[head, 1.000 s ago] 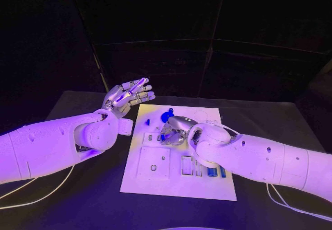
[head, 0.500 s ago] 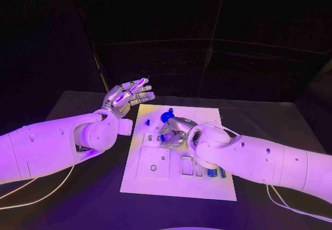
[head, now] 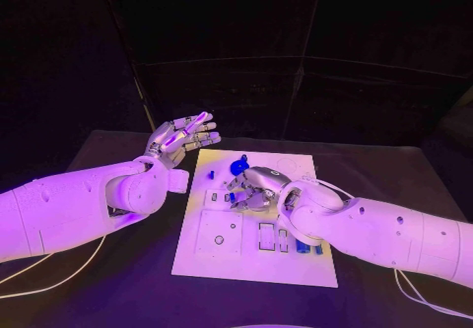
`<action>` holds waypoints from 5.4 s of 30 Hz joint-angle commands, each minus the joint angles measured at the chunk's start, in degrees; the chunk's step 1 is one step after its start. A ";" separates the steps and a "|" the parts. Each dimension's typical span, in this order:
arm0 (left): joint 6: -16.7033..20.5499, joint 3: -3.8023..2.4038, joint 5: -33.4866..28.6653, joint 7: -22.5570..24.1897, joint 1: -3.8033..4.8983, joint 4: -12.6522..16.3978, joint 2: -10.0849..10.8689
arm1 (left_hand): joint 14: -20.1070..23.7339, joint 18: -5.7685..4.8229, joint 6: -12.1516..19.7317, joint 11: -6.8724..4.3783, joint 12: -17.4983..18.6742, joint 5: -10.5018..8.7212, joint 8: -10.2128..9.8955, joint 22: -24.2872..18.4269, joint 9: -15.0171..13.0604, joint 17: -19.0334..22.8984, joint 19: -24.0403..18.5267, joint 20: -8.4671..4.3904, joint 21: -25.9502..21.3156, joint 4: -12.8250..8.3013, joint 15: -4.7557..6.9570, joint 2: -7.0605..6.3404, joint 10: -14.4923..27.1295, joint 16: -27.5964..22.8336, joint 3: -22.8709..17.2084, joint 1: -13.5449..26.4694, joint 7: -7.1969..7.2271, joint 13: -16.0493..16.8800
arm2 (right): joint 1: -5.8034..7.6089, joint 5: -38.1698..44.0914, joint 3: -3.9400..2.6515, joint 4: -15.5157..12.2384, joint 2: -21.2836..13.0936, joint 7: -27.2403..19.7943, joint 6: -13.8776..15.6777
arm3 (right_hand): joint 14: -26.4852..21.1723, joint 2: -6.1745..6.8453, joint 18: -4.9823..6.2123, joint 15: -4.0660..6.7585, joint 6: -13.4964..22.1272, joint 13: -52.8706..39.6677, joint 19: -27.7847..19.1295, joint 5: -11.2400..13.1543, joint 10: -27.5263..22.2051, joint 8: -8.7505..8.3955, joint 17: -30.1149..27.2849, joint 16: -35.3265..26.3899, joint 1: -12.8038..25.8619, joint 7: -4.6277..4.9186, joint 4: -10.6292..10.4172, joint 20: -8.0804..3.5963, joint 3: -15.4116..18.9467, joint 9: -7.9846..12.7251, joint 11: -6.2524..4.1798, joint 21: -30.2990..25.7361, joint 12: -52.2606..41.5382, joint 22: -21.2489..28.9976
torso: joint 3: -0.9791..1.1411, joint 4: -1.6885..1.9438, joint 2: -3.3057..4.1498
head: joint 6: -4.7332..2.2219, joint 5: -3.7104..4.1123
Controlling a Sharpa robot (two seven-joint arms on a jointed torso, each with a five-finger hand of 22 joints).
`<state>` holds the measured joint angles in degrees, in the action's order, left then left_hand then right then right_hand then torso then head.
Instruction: Assemble the parts on the task board
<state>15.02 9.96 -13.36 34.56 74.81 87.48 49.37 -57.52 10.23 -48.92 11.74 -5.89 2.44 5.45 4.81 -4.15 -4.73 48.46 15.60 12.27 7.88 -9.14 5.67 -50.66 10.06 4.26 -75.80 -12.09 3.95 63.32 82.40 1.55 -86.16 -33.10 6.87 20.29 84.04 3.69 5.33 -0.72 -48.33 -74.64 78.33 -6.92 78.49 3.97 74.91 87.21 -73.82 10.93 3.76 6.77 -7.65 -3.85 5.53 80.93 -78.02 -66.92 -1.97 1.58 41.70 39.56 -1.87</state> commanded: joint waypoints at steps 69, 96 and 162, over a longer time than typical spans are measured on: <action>-26.03 -0.06 68.75 -68.46 5.21 -14.08 -17.49 | -32.48 -6.01 -5.10 -12.76 -63.62 0.31 26.16 61.41 -21.25 -85.27 35.90 -14.53 63.23 4.22 13.92 1.59 -23.66 79.94 14.50 8.30 8.87 55.67 | 7.84 -29.78 -6.62 -1.16 -14.43 -13.57 2.47 | 3.50 -0.59 0.15 -0.10 -1.21 2.46 -3.15 -3.73 -2.30 1.48 4.37 -1.60 -1.59 -0.56 -0.65 0.18 2.19 -0.14 -0.24 -2.23 2.05 5.54 | 1.76 -0.36 -3.03 | 2.07 -1.65; -30.30 -0.08 69.09 -69.23 4.10 -16.51 -20.20 | -32.48 -5.98 -4.78 -12.72 -63.56 0.30 26.51 61.37 -21.66 -85.27 35.79 -14.47 63.22 4.25 13.88 1.97 -23.53 79.94 14.39 8.37 8.84 55.59 | 7.82 -29.78 -6.60 -0.20 -13.40 -13.60 2.40 | 3.43 -0.86 0.17 -0.10 -1.15 2.50 -3.23 -3.85 -2.32 1.49 4.07 -1.76 -1.47 -0.55 -0.84 0.17 2.25 -0.13 -0.23 -2.33 2.09 5.70 | 1.77 -0.32 -3.04 | 2.66 -1.60; -28.08 -0.08 66.89 -66.33 3.26 -15.67 -19.02 | -32.48 -5.89 -0.72 -12.59 -61.66 2.61 29.35 62.73 -27.28 -85.27 35.03 -13.93 63.77 -13.97 13.60 -4.54 -23.30 79.94 -43.12 13.96 8.29 54.37 | 7.77 -29.78 -6.52 1.82 -12.02 -13.00 0.85 | 3.41 -1.24 0.17 -0.03 -1.10 2.49 -3.19 -5.28 -2.18 1.62 3.78 -2.00 -1.03 -0.59 -1.36 0.12 2.73 -0.14 -0.29 -2.51 2.02 5.82 | 1.74 -0.09 -3.00 | 3.21 -1.62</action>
<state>-14.80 9.88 54.79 -32.78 77.99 71.61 30.16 -83.94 4.82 -49.58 -0.74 -67.35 4.92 34.66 67.51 -31.34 -74.91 83.36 1.32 75.77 3.11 4.26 1.25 -73.53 89.82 -28.88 -62.41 -4.01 58.30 71.00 52.78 -4.94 -84.32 -45.20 -5.85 21.68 84.05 3.07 5.32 -0.71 -49.73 -72.17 75.54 -11.98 76.55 5.48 74.91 85.47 -74.88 10.25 2.39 7.05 -5.19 -4.05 5.22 78.73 -76.04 -61.16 -0.23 1.33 38.68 42.85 -3.66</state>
